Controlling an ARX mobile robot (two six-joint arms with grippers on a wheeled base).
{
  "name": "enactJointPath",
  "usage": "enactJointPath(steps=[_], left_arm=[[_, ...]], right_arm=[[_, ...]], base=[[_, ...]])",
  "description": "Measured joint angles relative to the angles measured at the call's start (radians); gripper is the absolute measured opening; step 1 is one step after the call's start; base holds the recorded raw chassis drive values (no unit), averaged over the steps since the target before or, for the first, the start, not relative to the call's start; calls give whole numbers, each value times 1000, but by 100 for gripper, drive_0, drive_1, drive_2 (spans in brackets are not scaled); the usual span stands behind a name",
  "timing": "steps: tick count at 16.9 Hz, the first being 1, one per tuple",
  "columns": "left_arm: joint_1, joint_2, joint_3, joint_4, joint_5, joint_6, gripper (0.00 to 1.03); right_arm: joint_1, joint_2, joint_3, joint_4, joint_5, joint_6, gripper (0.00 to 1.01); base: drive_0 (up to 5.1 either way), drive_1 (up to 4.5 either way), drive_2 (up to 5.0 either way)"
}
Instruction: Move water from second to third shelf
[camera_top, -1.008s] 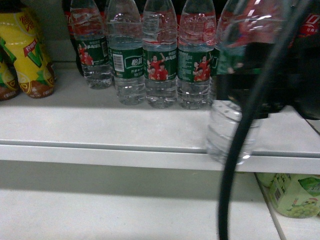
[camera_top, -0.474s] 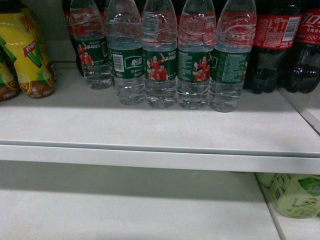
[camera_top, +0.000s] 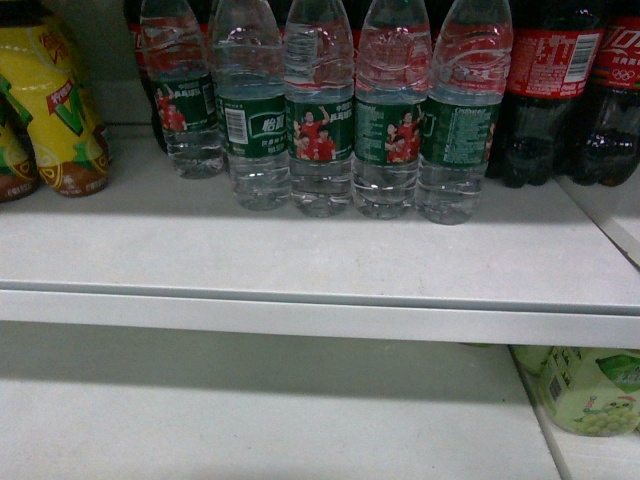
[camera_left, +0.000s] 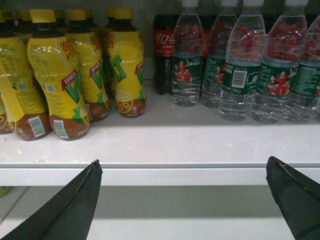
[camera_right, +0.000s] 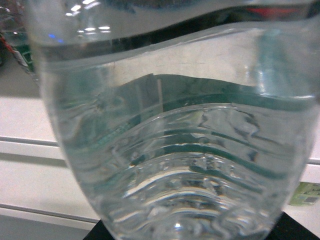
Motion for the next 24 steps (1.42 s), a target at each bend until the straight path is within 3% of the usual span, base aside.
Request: enactJointPath(steps=[5,6,24], left_arm=[[0,0,0,0,0,0,98],[0,0,0,0,0,0,98],[0,0,0,-2,0,0,98]], right_arm=[[123,-146,-2,-112,34,5,39],[131,-156,-2,-117,34,11,39],[124,-163,-2,-148,51,23,39]], base=[[0,0,0],[0,0,0],[0,0,0]])
